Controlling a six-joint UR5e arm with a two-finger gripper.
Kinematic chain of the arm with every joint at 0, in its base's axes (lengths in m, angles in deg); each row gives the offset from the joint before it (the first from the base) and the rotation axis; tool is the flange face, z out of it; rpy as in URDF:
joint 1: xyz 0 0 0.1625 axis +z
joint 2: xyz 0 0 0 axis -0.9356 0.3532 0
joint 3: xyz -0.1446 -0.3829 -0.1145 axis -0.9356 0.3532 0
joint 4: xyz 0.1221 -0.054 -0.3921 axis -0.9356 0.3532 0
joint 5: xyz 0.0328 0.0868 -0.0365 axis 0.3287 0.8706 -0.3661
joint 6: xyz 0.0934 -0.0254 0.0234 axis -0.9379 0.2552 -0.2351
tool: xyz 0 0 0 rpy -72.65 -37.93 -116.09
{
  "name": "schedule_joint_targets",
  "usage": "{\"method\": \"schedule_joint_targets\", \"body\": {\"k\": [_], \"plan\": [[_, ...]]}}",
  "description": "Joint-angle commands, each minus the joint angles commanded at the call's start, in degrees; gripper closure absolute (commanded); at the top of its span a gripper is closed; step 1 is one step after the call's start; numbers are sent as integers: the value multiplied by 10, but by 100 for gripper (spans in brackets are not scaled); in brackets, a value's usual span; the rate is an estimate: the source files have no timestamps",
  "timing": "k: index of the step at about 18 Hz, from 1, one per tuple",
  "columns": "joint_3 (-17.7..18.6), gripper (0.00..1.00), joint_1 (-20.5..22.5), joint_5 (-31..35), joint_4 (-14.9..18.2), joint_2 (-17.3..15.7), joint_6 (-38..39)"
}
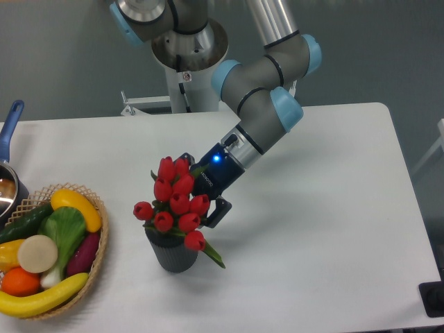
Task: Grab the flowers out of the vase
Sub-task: 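Close the gripper on the tulip stems just above the vase rim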
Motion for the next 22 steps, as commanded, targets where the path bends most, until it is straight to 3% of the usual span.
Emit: {"method": "schedule_joint_targets", "body": {"k": [16,18,21,22], "plan": [[-11,0,-4,-14,0,7,27],[-11,9,-4,-14,0,6,27],[-12,31,-4,-14,0,8,28],[-15,33,-4,-14,0,8,28]]}}
